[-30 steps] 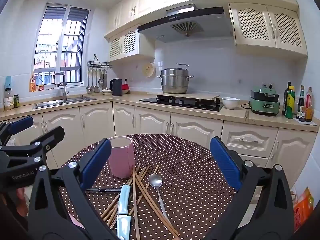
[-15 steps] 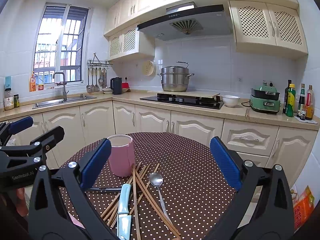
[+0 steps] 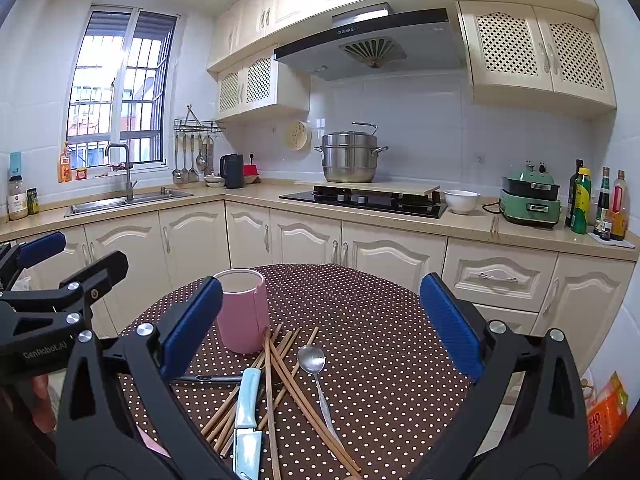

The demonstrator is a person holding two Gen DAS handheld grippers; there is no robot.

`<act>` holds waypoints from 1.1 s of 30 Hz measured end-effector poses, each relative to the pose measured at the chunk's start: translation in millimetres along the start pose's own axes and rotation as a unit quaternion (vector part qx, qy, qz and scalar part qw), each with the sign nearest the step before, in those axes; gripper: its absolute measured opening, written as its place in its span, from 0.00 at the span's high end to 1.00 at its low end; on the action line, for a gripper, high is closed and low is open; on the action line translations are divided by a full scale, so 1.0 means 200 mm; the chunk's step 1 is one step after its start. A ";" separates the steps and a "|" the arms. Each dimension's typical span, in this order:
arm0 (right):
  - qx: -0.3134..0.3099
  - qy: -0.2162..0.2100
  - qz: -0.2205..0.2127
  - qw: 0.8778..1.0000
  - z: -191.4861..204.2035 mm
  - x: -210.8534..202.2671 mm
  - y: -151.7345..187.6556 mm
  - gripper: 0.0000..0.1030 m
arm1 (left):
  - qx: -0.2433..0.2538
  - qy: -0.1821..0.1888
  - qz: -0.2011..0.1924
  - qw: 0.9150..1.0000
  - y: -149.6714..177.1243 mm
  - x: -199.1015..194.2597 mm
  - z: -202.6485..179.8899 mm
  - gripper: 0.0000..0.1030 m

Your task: Organize utensils

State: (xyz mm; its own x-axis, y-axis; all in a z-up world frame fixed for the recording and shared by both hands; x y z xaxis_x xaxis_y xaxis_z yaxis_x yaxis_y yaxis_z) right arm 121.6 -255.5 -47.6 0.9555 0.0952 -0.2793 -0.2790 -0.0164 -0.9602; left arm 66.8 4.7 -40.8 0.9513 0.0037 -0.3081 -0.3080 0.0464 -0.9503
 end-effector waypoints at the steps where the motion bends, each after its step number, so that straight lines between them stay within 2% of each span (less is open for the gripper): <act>1: 0.000 0.000 0.001 1.000 0.00 0.00 0.00 0.06 | 0.000 0.000 0.000 1.000 0.00 0.00 0.00 0.04; 33: 0.010 0.004 0.024 1.000 -0.05 0.05 0.04 0.06 | 0.011 0.000 0.021 1.000 -0.02 0.03 -0.05 0.04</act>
State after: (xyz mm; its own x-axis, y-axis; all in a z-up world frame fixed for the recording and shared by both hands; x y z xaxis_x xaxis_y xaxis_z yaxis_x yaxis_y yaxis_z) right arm 129.8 -264.1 -57.8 0.9416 0.0877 -0.3250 -0.3263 -0.0002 -0.9453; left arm 74.5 -4.6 -39.5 0.9379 0.0067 -0.3470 -0.3466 0.0690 -0.9355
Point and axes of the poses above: each gripper's, at about its wrist camera, not at the fingertips, and x roughly the way its jaws point, z to its left, y to its underside, the point moved 6 cm from there along x, roughly the way its jaws point, and after that the axes turned 5 degrees about z, right-handed, at the moved point
